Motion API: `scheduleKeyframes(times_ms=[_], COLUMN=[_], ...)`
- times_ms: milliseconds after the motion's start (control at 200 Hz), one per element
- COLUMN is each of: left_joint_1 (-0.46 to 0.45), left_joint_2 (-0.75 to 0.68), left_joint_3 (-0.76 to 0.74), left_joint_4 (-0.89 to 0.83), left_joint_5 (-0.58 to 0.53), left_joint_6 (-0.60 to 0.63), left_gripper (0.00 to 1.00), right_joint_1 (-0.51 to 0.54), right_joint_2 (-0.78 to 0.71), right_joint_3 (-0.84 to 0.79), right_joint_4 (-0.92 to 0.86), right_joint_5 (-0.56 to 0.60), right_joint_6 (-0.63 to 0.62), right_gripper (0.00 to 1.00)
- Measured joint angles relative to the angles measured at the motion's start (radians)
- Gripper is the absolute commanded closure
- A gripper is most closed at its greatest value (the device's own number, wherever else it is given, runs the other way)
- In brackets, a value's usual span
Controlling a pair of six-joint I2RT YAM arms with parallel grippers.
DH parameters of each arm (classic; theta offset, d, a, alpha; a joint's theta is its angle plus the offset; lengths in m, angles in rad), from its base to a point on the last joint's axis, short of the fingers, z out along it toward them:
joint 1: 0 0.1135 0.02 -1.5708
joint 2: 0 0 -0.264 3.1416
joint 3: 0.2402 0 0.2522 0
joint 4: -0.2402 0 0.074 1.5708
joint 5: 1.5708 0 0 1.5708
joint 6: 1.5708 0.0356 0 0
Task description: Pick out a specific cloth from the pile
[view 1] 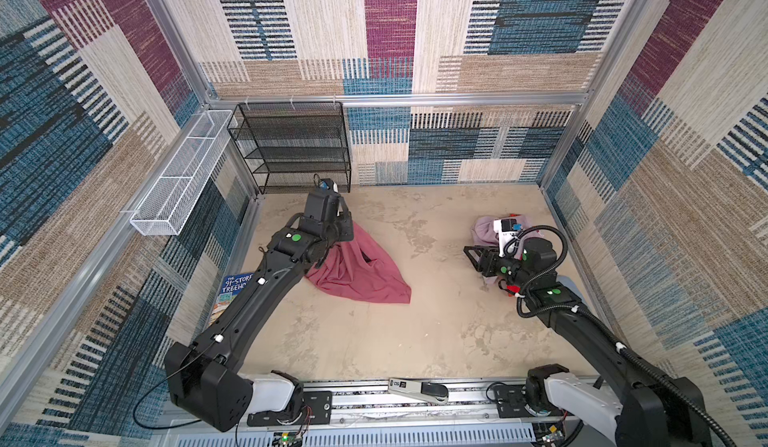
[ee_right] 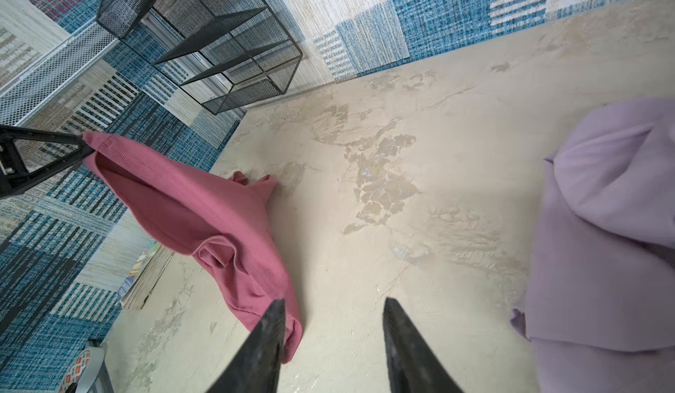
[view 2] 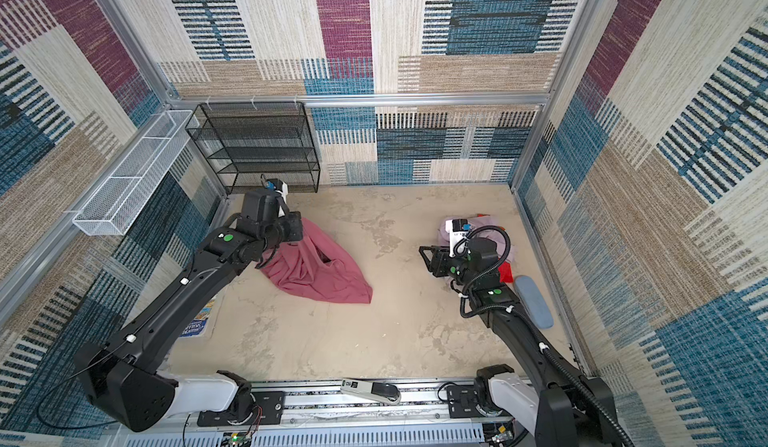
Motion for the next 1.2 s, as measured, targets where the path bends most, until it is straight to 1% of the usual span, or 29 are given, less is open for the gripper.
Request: scheduleKeyframes(times_ms=[135,215,401,696,986,996,1031,1061,1142,1202], left_joint_1=[0.060,0.093,0.159,0.248,0.286,0.286,0.286,0.288,0.292,0.293], left_joint_2=[-0.031,-0.041,-0.031,0.085,0.249,0.255,0.272,0.286,0.319,0.319], left_joint_3=[-0.019,-0.024,-0.019,0.016,-0.006,-0.008,-0.012,-0.014,-0.008,-0.003], left_joint_4=[-0.017,-0.031,-0.054,-0.078,-0.049,-0.046,-0.038,-0.033,-0.042,-0.045], left_joint_5=[0.002,0.023,0.026,0.016,-0.003,-0.003,-0.004,-0.004,-0.006,-0.014], left_joint_6=[0.007,0.008,0.015,0.026,0.026,0.026,0.025,0.024,0.021,0.016], left_gripper=[1.00,1.00,1.00,1.00,1.00,0.97,0.78,0.66,0.54,0.48], right_joint_1=[0.000,0.000,0.000,0.000,0.000,0.000,0.000,0.000,0.000,0.000], right_joint_2=[0.006,0.008,0.011,0.019,0.035,0.036,0.038,0.040,0.043,0.043], right_joint_3=[0.004,0.005,0.010,0.010,0.010,0.010,0.010,0.011,0.016,0.018], right_joint_4=[0.008,0.011,0.012,0.027,0.029,0.029,0.030,0.029,0.026,0.028], right_joint_5=[-0.011,-0.020,-0.029,-0.040,-0.048,-0.048,-0.048,-0.048,-0.048,-0.048], right_joint_6=[0.001,0.001,0.005,0.011,0.013,0.013,0.012,0.012,0.012,0.011], right_gripper=[0.53,0.53,0.53,0.54,0.53,0.53,0.54,0.54,0.54,0.53])
